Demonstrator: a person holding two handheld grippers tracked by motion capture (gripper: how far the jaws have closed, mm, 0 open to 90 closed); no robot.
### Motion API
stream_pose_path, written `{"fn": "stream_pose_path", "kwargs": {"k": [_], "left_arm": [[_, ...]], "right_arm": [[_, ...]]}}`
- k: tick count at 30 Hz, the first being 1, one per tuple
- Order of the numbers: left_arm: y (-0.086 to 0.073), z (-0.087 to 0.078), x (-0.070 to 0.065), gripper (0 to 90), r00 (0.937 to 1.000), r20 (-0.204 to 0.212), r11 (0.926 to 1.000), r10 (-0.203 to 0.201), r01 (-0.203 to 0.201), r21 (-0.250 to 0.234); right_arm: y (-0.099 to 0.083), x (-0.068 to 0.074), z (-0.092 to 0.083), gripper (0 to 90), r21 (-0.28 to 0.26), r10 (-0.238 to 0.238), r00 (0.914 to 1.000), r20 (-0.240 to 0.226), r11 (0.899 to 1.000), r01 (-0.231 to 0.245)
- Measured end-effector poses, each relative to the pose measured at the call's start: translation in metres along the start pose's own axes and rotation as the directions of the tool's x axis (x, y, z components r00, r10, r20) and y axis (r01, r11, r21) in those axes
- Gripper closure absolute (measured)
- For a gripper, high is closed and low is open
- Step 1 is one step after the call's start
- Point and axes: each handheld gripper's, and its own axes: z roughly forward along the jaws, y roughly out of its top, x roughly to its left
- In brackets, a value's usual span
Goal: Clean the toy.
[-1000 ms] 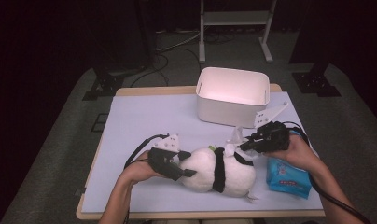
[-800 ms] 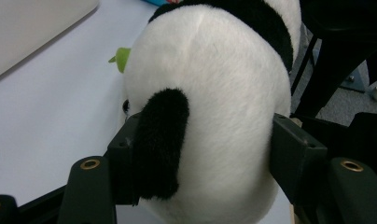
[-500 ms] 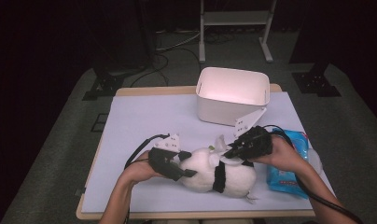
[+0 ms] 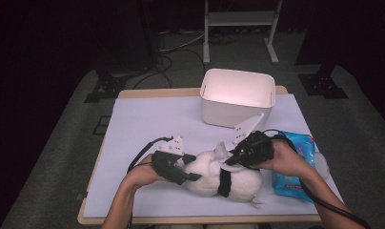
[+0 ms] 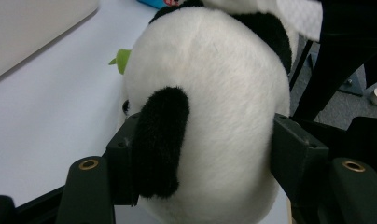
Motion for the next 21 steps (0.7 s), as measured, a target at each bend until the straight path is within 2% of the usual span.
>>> {"fn": "stream_pose_path", "kwargs": {"k": [4,8,11,21], "left_arm": [[0.000,0.000,0.000,34.9,1.0000,0.001,1.0000,-0.002,0.002,-0.002],[0.002,0.002,-0.002,34.6,1.0000,0.009,0.9999,0.001,-0.001,-0.016],[0.003,0.002,-0.003,34.7,1.0000,0.008,0.9999,0.004,-0.004,-0.012],[0.004,0.001,-0.003,34.8,1.0000,0.005,0.9999,0.005,-0.004,-0.011]], "right_arm": [[-0.013,-0.001,-0.011,76.7,-0.015,0.029,0.9995,0.014,0.999,-0.029],[-0.026,-0.002,-0.015,76.8,-0.029,0.057,0.9983,0.008,0.998,-0.057],[-0.029,-0.002,-0.016,76.8,-0.041,0.060,0.9982,0.008,0.997,-0.060],[-0.007,0.000,-0.006,76.9,-0.018,0.016,0.9998,0.009,1.000,-0.016]]}}
